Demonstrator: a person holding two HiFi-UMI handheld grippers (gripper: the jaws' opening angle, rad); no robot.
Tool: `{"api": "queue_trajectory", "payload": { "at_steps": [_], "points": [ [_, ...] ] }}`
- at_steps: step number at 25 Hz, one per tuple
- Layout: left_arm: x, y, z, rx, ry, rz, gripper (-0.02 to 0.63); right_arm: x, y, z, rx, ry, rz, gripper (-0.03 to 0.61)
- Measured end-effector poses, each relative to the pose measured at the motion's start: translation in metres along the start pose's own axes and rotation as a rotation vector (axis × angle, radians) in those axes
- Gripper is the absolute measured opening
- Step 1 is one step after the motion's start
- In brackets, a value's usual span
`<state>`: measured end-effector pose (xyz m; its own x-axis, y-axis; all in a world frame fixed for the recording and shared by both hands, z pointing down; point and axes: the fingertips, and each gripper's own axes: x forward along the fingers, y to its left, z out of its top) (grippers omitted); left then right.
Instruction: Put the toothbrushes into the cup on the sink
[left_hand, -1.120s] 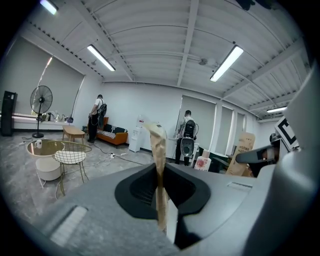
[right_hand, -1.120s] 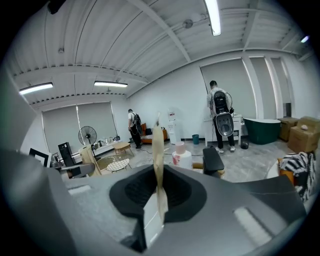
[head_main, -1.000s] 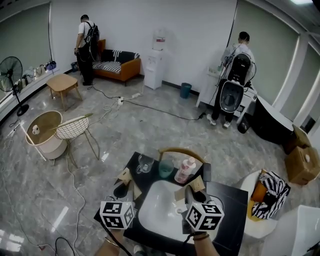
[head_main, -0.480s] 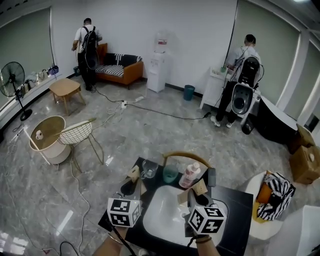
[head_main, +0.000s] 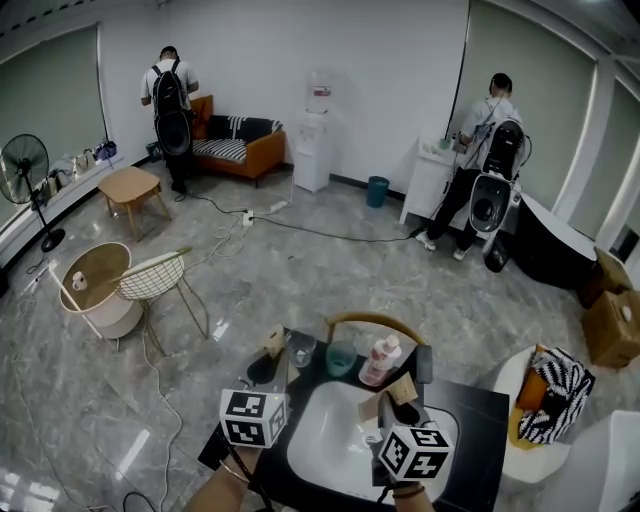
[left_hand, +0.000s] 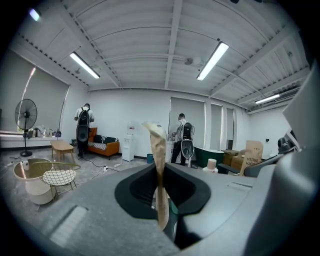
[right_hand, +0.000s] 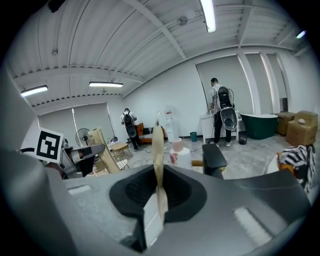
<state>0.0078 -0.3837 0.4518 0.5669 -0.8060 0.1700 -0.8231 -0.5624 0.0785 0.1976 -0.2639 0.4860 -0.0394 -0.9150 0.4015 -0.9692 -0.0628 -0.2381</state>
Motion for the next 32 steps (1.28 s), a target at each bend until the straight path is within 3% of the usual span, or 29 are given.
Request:
{"api": "queue_trajectory", "payload": {
  "at_steps": [16, 32],
  "points": [
    [0.039, 0.003, 0.024, 0.021, -0.057, -0.005, 0.035, -0.015, -0.030, -0.011, 0.024, 0.017, -0.074, 0.038],
    [0.083, 0.022, 0.008, 0.005, -0.093, 0.010, 0.037, -0.027, -0.062, -0.019, 0.054, 0.027, -0.139, 0.038]
  ]
}}
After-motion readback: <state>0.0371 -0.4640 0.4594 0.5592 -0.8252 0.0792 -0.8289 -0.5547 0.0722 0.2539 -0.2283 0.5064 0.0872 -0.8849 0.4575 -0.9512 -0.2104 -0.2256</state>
